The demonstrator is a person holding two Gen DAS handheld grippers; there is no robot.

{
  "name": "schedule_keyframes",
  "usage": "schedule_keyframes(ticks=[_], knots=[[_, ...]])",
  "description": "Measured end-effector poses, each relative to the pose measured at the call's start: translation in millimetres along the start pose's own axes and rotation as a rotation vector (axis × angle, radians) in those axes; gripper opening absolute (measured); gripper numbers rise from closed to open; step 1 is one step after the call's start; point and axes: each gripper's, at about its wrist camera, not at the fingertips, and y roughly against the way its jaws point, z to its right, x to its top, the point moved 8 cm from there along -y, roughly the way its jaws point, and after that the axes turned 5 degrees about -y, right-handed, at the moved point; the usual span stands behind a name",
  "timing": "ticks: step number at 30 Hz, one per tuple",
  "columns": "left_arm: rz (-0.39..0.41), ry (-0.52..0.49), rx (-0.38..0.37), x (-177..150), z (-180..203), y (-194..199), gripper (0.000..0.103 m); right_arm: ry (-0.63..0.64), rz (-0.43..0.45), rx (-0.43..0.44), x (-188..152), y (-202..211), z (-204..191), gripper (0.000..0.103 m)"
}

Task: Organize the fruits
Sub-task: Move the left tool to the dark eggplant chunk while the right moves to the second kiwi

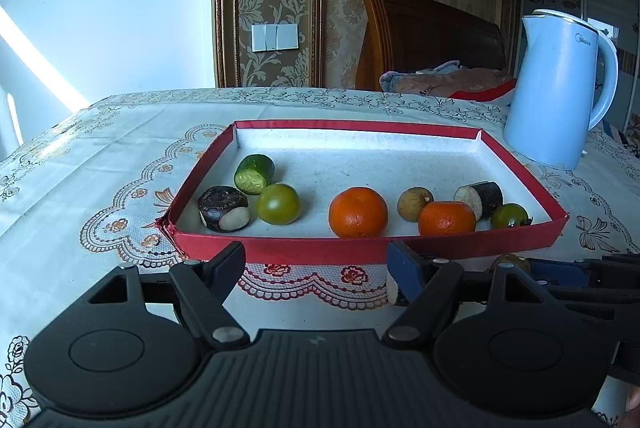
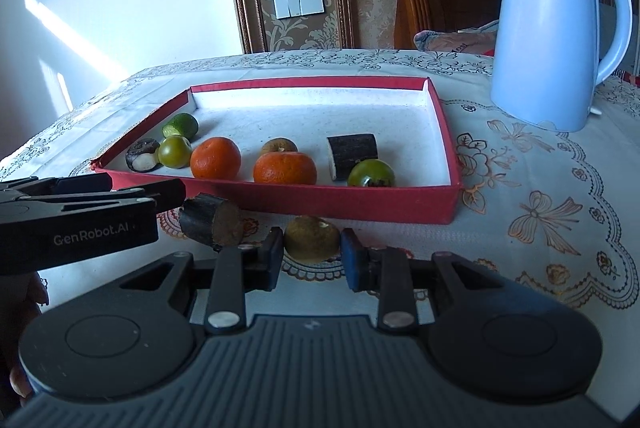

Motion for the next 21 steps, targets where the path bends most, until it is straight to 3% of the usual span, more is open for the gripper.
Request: schedule_keyframes(ticks=[11,15,18,21], knots=[[0.035,-0.033,-0.088,1,14,8,0.078,-0.016,0.017,0.006,0,5,4,0.029],[0.006,-0.058,-0.083,-1,21,2,0.078,-0.018,0.014,0.003,-1,7,5,0.029],[0.003,-0.055,-0.057,-2,21,1,0.086,-0.021,0.01,-0.001,-1,7,6,0.029],[0.004,-0.055,-0.055,-3,20,2,0.088,-0.028,0.009,-0.002,-1,6,8,0.029]])
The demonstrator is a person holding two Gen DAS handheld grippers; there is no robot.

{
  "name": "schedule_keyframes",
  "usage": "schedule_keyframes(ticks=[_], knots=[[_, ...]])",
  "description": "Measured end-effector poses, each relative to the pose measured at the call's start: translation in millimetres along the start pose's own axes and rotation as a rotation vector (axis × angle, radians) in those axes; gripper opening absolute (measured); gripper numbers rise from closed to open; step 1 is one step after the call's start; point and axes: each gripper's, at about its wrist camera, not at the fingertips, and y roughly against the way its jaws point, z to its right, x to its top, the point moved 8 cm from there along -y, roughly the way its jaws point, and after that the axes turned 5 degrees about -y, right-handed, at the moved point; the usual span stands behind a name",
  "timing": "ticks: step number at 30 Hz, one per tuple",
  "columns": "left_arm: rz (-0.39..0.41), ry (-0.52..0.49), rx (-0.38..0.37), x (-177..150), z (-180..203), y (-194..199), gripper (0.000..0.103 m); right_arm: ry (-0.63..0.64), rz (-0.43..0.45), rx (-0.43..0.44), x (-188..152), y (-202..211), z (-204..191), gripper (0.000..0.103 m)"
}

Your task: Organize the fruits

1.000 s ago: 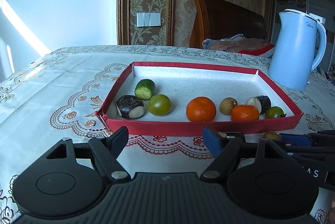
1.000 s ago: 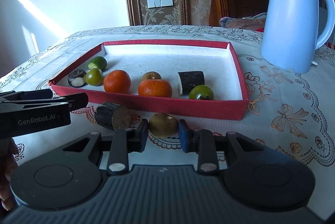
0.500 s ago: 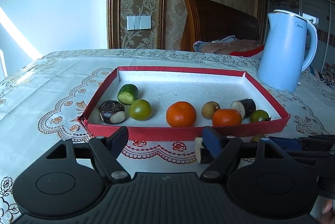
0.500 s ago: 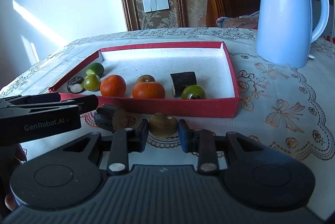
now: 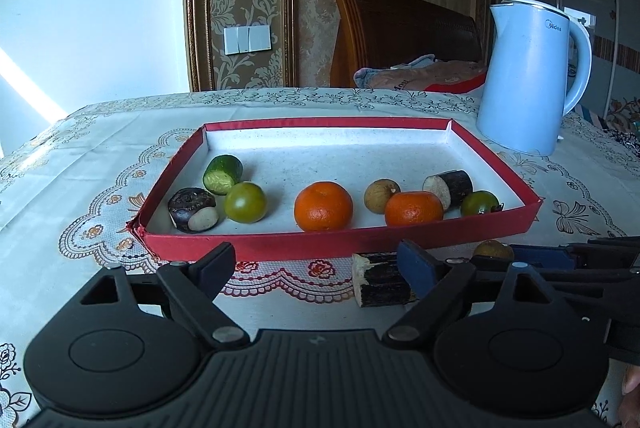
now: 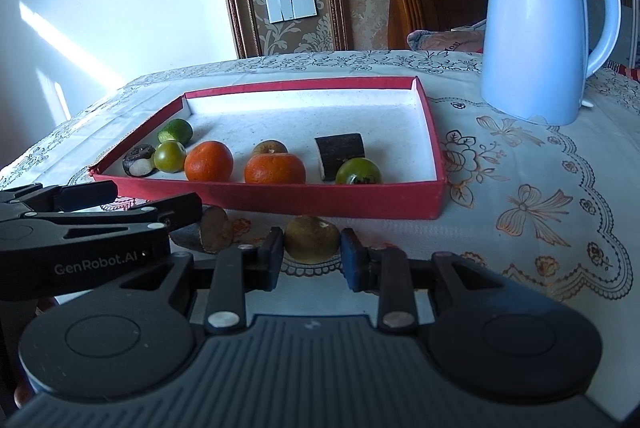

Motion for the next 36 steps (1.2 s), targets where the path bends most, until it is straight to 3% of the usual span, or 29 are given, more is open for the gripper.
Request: schedule_keyframes(ticks=[10,15,28,36], knots=[[-0.008,-0.018,-0.014,-3,4,-1,0.092,-0.018,-0.003,-0.013,0,-1,6,0.029],[-0.021,-0.002,-0.004,-5,0,-3,0.102,-0.03,-0.003,-0.014,-1,-1,8,0.029],[-0.018,-0.001,-0.006,-6,0,-3,0.102,-0.033,-0.002,-0.015,-1,-2,9,0.029],[-0.058,-0.007,-0.005,-10,1,-8,0.102,-0.036,-0.003,-0.02,-1,-2,10,0.029]])
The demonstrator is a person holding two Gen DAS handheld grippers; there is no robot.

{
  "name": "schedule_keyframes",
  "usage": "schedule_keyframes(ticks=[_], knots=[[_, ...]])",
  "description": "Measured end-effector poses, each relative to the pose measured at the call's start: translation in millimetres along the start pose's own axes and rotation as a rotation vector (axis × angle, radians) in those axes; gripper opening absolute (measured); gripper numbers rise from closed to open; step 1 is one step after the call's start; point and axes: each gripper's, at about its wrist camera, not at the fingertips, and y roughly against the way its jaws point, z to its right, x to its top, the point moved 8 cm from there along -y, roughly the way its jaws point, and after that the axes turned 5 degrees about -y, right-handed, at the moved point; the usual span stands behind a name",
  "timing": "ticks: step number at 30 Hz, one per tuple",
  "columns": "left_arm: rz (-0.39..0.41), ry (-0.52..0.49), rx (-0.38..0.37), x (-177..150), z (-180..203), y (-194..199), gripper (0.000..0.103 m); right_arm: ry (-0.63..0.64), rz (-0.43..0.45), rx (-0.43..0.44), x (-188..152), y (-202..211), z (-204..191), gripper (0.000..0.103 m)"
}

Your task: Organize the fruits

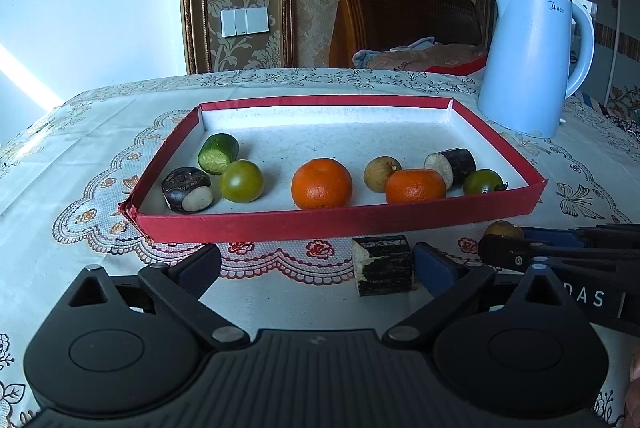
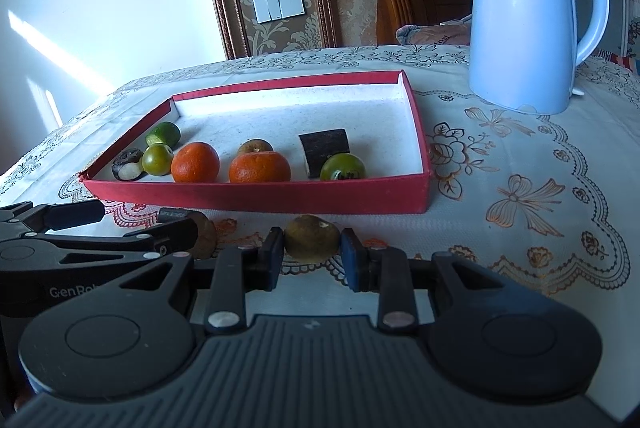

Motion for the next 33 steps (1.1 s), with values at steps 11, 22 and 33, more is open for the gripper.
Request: schedule_keyframes(ticks=[11,22,33], knots=[[-0.067,-0.017,-0.005,-4,3,-10,0.102,-0.016,0.002,-0.006,0,0,3,0.029],[-0.061,-0.015,-0.005,-4,2,-9,0.102,-0.009,0.01,-0.01,0,0,1,0.029],[0.014,0.016,0.004,1,-5,4,0.102,0.018,0.042,-0.018,2,6,-3,0.029]])
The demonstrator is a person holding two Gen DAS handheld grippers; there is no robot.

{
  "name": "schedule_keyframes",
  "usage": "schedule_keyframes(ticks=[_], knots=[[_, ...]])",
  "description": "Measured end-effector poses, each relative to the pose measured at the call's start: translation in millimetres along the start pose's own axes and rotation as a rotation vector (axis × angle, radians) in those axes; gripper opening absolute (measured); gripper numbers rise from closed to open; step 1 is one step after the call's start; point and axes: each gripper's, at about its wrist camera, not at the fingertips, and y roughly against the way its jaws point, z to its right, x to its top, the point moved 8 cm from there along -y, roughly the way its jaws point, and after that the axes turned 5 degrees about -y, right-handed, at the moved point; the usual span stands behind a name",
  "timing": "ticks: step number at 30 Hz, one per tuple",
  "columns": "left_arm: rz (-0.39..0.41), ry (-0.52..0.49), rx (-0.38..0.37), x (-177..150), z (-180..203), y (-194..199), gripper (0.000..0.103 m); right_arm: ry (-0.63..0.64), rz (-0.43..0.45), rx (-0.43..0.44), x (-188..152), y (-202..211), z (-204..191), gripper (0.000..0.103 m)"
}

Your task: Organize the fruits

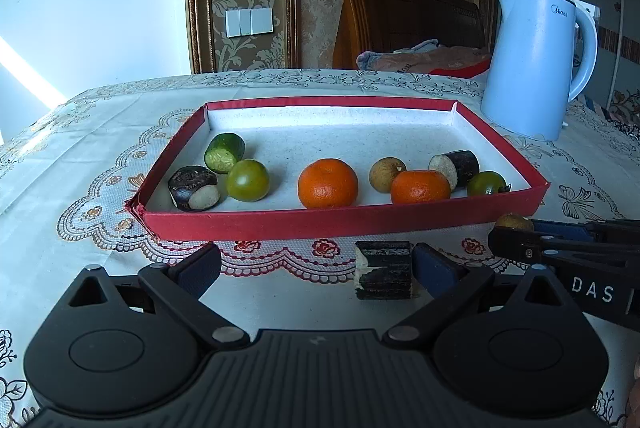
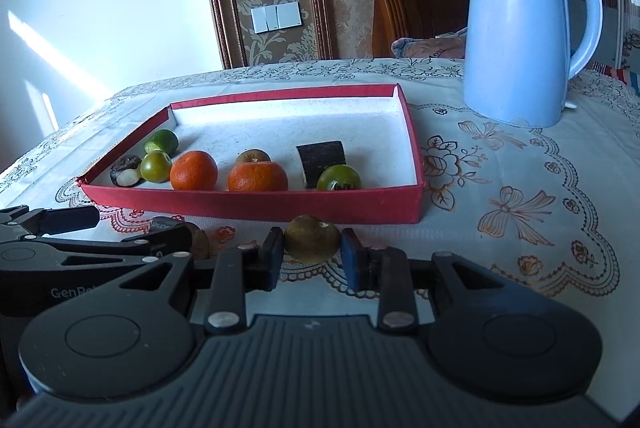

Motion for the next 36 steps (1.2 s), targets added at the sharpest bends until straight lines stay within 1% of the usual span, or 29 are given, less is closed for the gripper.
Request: schedule_keyframes(ticks=[6,12,18,22,32,36], knots=[[0.05,0.011,0.012,3,-4,8,0.102,0.026,0.024,0.001,4,5,-5,0.029],[0.085,0.027,0.036,6,-11,16,0.102,0.069,0.055,0.004,13,10,-20,0.029],[0.101,0.067,0.063,9,-24,19,0.102,0.093,0.078,0.004,23,11,-30,0.029],[0.097,0.079,0.076,9,-29,19,0.102,0.102,0.083,0.008,26,10,-35,0.029],[0.09,0.069,0.103,12,-35,14,0.102,0.109,0.086,0.023,31,4,-42,0.029],[0.113,0.073,0.128,20,-43,15,0.102,0.11,0.088,0.032,32,1,-45,0.029]])
